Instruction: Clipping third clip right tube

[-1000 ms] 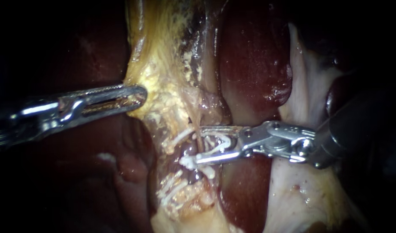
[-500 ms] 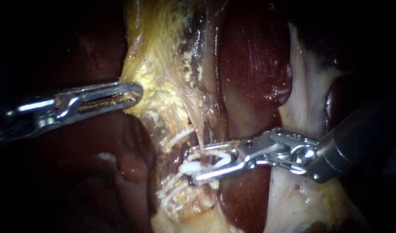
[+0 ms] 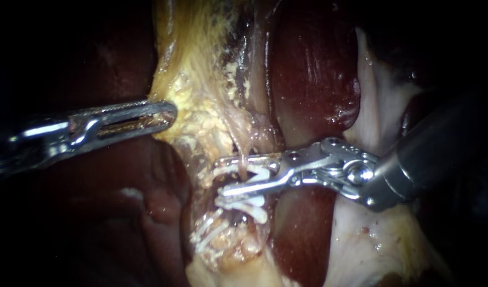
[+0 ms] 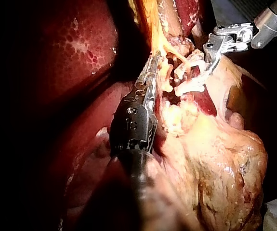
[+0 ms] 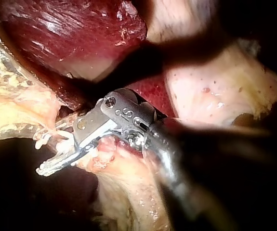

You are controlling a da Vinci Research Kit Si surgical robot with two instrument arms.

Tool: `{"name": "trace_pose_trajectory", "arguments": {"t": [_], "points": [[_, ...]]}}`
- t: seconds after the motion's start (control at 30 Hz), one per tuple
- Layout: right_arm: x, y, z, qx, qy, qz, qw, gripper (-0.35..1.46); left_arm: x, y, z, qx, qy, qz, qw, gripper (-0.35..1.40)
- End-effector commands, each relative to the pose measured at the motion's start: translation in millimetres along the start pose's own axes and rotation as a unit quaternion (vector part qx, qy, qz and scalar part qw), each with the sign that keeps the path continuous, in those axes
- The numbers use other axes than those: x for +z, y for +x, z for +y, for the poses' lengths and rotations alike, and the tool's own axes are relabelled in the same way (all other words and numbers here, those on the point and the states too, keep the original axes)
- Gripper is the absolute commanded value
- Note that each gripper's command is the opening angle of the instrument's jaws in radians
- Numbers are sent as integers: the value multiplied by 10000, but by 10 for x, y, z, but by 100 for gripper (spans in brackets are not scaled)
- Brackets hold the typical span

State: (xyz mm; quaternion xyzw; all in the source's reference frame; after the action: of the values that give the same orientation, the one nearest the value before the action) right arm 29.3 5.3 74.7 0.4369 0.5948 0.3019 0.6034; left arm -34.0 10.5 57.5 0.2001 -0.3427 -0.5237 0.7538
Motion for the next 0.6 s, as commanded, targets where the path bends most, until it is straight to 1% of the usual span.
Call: {"name": "trace_pose_trajectory", "arguments": {"t": [0.03, 0.07, 0.1, 0.13, 0.2, 0.23, 0.33, 0.6], "points": [[-2, 1, -1, 182, -37, 21, 9998, -11, 0, 0, 0, -1, -5, 0, 10000, -35], [-4, 0, -1, 301, -77, 45, 9995, -31, 0, 0, 0, -1, -5, 0, 10000, -35], [-7, 1, -1, 391, -132, 79, 9991, -35, 0, 0, 0, -1, -5, 0, 10000, -35], [-8, 1, 0, 450, -191, 81, 9988, -35, 0, 0, 0, -1, -5, 0, 10000, -35], [-12, 3, 2, 593, -433, 10, 9973, -35, 0, 0, 0, -1, -5, 0, 10000, -35], [-13, 3, 3, 593, -496, -4, 9970, -35, 0, 0, 0, -1, -5, 0, 10000, -35], [-15, 3, 5, 627, -510, -12, 9967, -35, 0, 0, 0, -1, -5, 0, 10000, -35], [-13, 2, 5, 713, -497, -16, 9962, -35, 0, 0, 0, -1, -5, 0, 10000, -35]]}}
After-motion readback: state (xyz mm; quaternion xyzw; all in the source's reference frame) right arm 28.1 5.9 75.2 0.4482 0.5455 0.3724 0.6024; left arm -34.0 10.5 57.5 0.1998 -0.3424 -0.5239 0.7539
